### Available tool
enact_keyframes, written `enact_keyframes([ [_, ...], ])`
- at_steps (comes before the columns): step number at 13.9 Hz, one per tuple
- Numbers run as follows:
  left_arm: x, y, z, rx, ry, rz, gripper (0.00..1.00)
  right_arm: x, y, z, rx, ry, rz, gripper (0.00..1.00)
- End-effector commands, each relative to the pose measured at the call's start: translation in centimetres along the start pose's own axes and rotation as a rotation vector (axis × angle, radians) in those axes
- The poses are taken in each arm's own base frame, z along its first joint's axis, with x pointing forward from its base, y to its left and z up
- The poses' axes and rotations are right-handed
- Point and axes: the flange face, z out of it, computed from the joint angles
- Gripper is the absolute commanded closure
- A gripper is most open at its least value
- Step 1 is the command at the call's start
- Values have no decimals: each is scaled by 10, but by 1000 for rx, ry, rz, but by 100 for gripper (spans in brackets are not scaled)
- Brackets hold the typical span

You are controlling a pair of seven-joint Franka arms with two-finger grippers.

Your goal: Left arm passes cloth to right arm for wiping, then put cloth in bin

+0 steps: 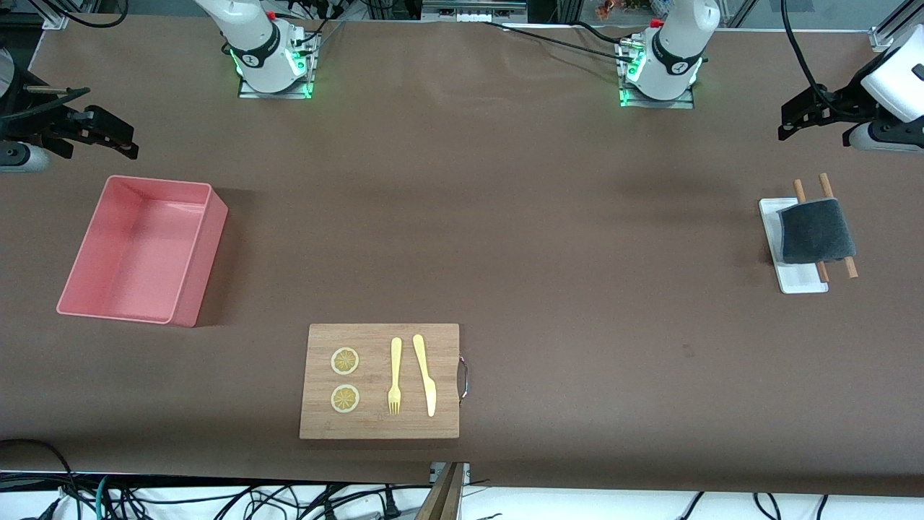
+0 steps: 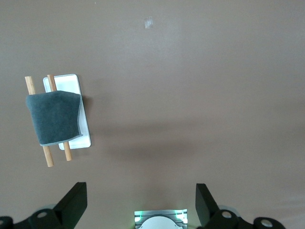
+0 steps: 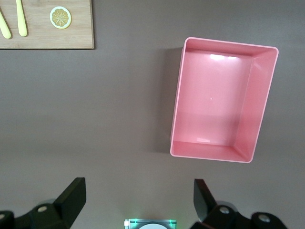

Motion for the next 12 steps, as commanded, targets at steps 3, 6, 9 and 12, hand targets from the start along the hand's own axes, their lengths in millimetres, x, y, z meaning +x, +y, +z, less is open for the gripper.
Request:
enact_keyframes([
  [3,-3,3,-2,-17,21,-28,0,4,1,-3,19,-5,3,0],
  [6,-3,5,-2,-16,21,-25,0,4,2,-4,19,-6,-2,0],
  [9,-3,6,-2,-16,21,-22,0,4,2,-4,19,-6,0,0],
  [12,-2,2,-1,-16,18,-27,0,4,2,-3,19,-8,1,0],
])
